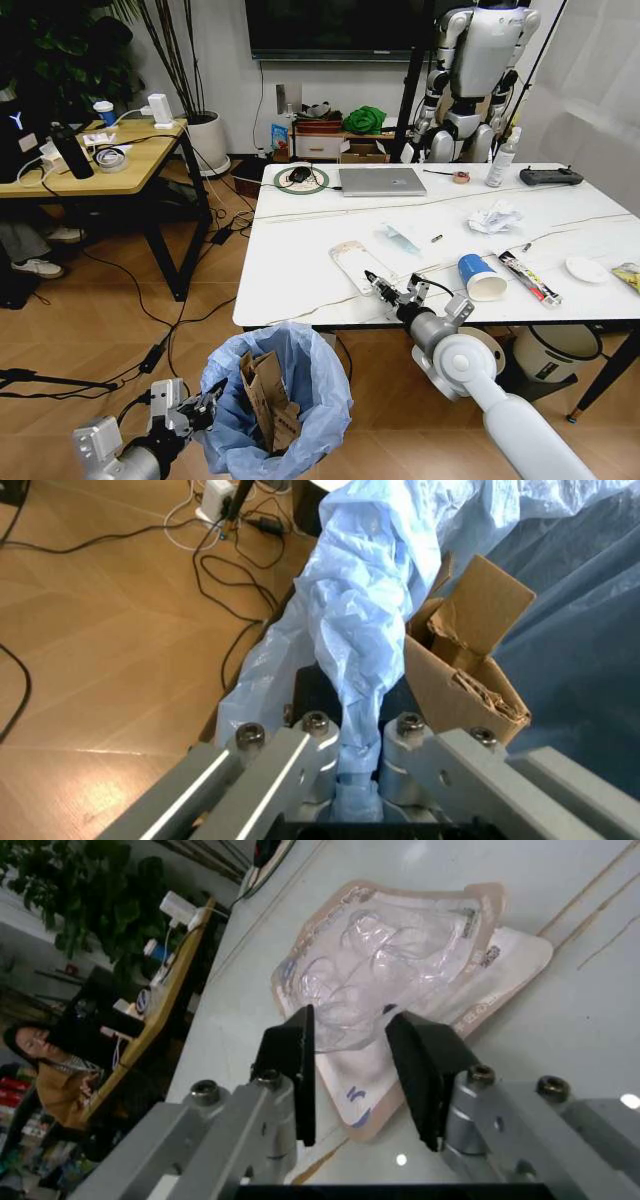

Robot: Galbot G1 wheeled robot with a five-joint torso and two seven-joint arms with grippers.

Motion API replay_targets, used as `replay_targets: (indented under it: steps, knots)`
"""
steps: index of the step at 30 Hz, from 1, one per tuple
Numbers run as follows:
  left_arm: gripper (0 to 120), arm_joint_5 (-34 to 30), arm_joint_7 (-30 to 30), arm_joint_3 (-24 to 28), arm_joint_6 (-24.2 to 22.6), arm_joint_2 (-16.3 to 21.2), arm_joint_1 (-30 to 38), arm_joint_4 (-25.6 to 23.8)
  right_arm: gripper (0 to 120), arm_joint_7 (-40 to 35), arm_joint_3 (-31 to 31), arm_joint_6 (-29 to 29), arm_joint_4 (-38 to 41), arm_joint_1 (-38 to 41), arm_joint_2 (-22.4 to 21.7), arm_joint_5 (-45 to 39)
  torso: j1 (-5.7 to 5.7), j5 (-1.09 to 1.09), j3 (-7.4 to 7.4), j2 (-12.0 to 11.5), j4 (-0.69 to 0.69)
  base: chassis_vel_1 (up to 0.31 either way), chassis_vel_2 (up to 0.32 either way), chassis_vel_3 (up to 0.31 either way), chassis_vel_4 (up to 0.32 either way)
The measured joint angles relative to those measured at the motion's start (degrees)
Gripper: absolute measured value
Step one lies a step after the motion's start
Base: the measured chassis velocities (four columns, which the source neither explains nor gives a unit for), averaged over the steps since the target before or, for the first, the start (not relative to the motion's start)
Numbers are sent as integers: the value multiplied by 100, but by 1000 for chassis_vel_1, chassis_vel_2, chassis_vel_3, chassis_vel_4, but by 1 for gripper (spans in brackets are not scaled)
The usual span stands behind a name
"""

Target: Pick up the trash bin and place the trash from the table into it.

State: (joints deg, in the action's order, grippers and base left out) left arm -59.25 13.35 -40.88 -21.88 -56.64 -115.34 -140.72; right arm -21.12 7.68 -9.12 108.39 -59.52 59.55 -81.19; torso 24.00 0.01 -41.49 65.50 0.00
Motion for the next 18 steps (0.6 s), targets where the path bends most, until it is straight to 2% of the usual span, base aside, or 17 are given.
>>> replay_targets:
  steps: [3,5,8,18]
  knots:
    - [0,6,0,0,1,-7,-5,-5,14,6,9,0,6,-10,-7,0,0,-1,0,0,0,0,0,0,0]
    - [0,6,-1,-1,1,-7,-8,-7,12,7,9,0,6,-12,-7,1,0,-1,0,0,0,0,0,0,0]
    - [0,9,-2,-7,2,-6,-14,-16,0,25,-5,-1,8,-24,-1,23,0,-1,1,0,0,0,0,0,0]
    - [0,15,-4,12,8,-6,-13,-16,0,79,-18,-3,4,-35,7,87,0,-1,1,0,0,0,0,0,0]
